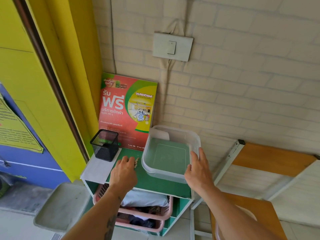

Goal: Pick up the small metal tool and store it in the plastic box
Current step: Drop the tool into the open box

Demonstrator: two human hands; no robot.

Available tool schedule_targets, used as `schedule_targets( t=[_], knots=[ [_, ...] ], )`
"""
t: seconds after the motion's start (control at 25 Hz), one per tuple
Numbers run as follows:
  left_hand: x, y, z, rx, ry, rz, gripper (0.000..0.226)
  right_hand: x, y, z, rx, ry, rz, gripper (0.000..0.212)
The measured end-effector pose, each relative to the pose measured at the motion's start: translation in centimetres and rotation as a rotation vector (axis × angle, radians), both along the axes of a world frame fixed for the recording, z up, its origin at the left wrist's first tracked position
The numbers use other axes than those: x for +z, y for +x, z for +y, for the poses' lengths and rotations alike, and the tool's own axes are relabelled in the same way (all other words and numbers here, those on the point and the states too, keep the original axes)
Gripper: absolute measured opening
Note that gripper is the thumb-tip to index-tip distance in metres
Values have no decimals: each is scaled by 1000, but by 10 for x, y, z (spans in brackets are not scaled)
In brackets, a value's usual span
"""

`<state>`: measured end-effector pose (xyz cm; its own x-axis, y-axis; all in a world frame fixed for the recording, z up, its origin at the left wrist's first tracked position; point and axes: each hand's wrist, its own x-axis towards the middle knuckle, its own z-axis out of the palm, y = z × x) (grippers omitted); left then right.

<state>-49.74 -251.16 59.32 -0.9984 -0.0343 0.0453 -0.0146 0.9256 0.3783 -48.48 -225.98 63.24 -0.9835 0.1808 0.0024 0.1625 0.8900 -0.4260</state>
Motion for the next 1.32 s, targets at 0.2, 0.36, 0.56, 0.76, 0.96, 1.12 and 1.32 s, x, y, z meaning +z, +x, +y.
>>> schedule_targets(
  t=[0.2, 0.36, 0.56, 0.76, 0.96, 1.12, 1.32],
  knots=[
    [10, 5, 4, 171, 297, 123, 16, 3, 0, 0, 2, 11, -18, 63],
    [25, 5, 7, 277, 526, 226, 17, 10, -4, 3, 6, 28, -28, 64],
    [51, -1, 13, 352, 760, 233, 19, 14, -4, 5, 8, 29, -30, 65],
    [98, -12, 48, 230, 848, 319, 16, 18, 1, 5, 40, -27, -64, 65],
    [98, -36, 104, 72, 758, 85, 23, 27, 8, 11, 87, -72, -97, 67],
    [67, -45, 125, 53, 609, -125, 30, 34, 11, 17, 120, -97, -137, 68],
    [56, -46, 128, 5, 513, -210, 38, 33, 9, 18, 123, -82, -157, 72]
  ],
)
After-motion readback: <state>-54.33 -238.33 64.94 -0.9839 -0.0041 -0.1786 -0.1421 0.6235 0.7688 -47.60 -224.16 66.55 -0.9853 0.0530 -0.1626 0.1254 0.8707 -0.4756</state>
